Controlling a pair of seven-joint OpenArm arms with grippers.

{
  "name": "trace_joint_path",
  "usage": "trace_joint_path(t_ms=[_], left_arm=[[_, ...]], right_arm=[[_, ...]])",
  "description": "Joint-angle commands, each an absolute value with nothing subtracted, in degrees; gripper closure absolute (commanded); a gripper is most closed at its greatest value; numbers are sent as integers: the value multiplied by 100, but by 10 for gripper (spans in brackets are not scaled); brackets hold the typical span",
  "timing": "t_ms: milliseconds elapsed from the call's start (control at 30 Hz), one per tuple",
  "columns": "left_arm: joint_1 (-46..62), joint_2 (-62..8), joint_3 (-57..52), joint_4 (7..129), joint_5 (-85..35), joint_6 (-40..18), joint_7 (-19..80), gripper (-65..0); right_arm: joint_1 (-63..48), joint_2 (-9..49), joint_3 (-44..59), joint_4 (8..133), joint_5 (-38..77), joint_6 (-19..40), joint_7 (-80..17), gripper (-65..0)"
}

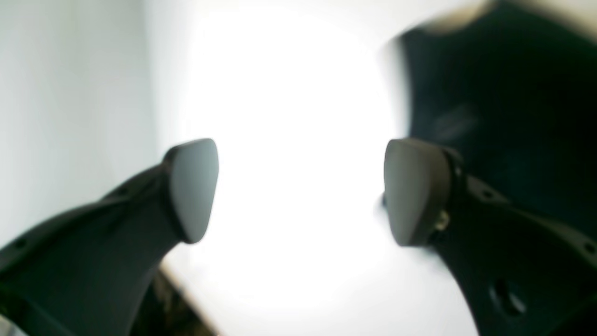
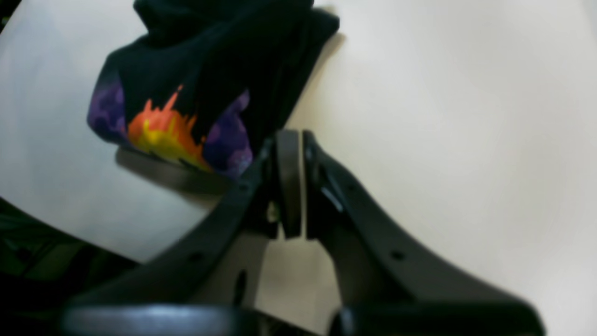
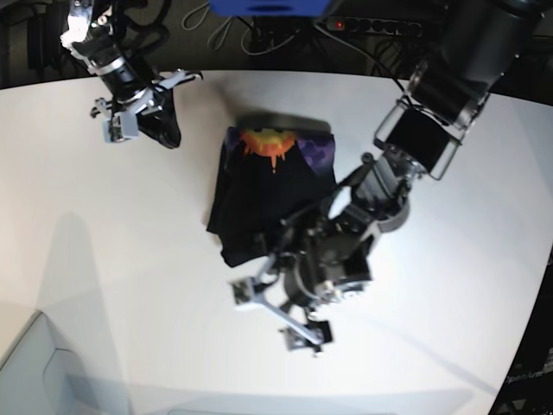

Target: Layout the t-shirt on the table in an organized manner, then fold the t-shirt properly

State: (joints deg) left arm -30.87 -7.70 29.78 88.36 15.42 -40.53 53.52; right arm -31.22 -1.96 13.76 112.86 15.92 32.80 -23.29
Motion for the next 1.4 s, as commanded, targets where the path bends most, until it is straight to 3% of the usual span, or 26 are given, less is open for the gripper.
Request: trace_joint_path(t_ms=[0,167,367,433,567,667,800,1067,1200,1367], left_arm=[[-3108,-910,2615,9112,1622,-4000,5473,-531],[-1974,-1367,664,10035,1596,-4000,5815,-529],[-338,-1429,-1191,10888,1587,-4000,5833,-514],[163,-1411,-1622,11108,1587,-4000,5807,-425],[998,-1226,-2440,11407,1587,-4000,5815,-158],[1420,-936,-3178,11495,1587,-4000,5789,-13],[1895,-549,-4136,11486,1587,-4000,5789,-5],[2571,84,-5745,11284,1587,-4000,5771,0],[2633,171,-6044,10290,1622,-4000,5473,0],[2668,119,-6026,8066,1631,-4000,3978,0]], right_arm=[[-3152,-189,1385,11407,1692,3327,-2167,0],[-3371,-189,1481,11442,1692,3327,-2149,0],[-3697,-479,2501,11442,1692,3327,-2149,0],[-3741,-611,2897,11442,1692,3327,-2149,0],[-3925,-778,3574,11398,1692,3468,-2202,0],[-3952,-900,4040,11319,1692,3644,-2220,0],[-3960,-900,4514,10782,1684,3987,-2220,0],[-3943,-769,4681,9051,1675,4000,-2220,0],[-3714,-347,4171,7697,1675,4000,-2220,0],[-3187,22,4057,6141,1675,4000,-2158,0]])
